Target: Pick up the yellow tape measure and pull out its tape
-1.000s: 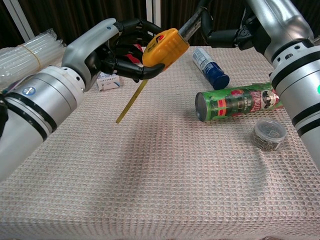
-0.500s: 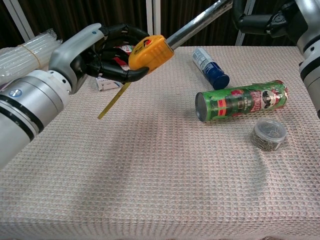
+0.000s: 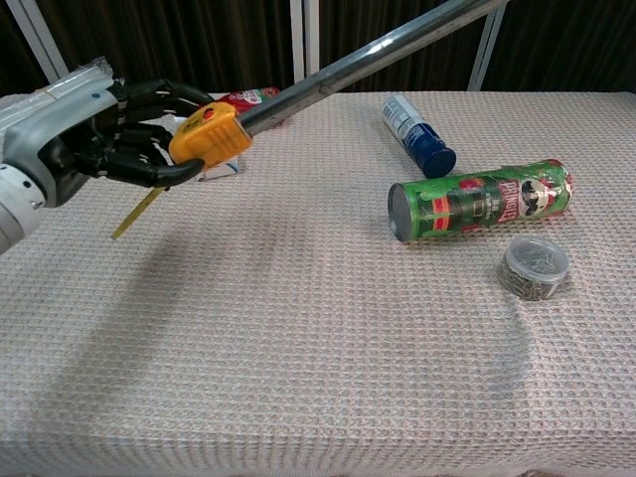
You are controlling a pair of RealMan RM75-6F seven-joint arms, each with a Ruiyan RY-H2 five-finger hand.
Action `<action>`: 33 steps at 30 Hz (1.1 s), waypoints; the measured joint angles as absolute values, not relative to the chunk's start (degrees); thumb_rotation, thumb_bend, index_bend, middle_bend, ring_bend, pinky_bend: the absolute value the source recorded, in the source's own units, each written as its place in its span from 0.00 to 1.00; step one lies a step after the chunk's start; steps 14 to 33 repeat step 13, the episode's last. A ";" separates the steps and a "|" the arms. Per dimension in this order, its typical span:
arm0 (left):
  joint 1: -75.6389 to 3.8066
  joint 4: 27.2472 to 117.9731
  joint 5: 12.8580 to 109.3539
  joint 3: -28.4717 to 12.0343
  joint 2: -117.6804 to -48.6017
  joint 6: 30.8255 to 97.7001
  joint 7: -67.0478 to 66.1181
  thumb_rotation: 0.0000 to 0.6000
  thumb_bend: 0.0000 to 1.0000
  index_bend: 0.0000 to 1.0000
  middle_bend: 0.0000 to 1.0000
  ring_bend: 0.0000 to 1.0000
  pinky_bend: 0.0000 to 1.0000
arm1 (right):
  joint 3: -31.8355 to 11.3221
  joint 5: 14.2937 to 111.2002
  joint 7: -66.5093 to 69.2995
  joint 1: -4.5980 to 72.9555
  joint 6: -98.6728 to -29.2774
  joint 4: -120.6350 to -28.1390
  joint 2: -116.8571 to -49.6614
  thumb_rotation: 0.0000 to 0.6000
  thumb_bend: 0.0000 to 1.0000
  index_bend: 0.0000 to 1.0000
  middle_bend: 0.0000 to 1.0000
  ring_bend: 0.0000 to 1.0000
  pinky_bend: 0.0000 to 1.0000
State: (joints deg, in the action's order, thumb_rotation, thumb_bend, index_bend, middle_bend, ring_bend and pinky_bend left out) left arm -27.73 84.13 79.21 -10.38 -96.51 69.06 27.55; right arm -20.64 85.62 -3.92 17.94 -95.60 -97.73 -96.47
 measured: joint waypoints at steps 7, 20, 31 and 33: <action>-23.57 81.82 80.92 -8.14 -92.71 72.38 34.45 1.00 0.40 0.58 0.57 0.52 0.59 | -21.65 84.40 1.14 15.20 -97.86 -99.17 -93.01 1.00 0.58 0.91 0.19 0.00 0.00; -21.69 81.15 81.53 -7.06 -91.38 73.65 37.00 1.00 0.40 0.58 0.57 0.52 0.59 | -22.11 83.98 2.84 14.46 -98.53 -99.75 -91.76 1.00 0.58 0.91 0.20 0.00 0.00; -21.69 81.15 81.53 -7.06 -91.38 73.65 37.00 1.00 0.40 0.58 0.57 0.52 0.59 | -22.11 83.98 2.84 14.46 -98.53 -99.75 -91.76 1.00 0.58 0.91 0.20 0.00 0.00; -21.69 81.15 81.53 -7.06 -91.38 73.65 37.00 1.00 0.40 0.58 0.57 0.52 0.59 | -22.11 83.98 2.84 14.46 -98.53 -99.75 -91.76 1.00 0.58 0.91 0.20 0.00 0.00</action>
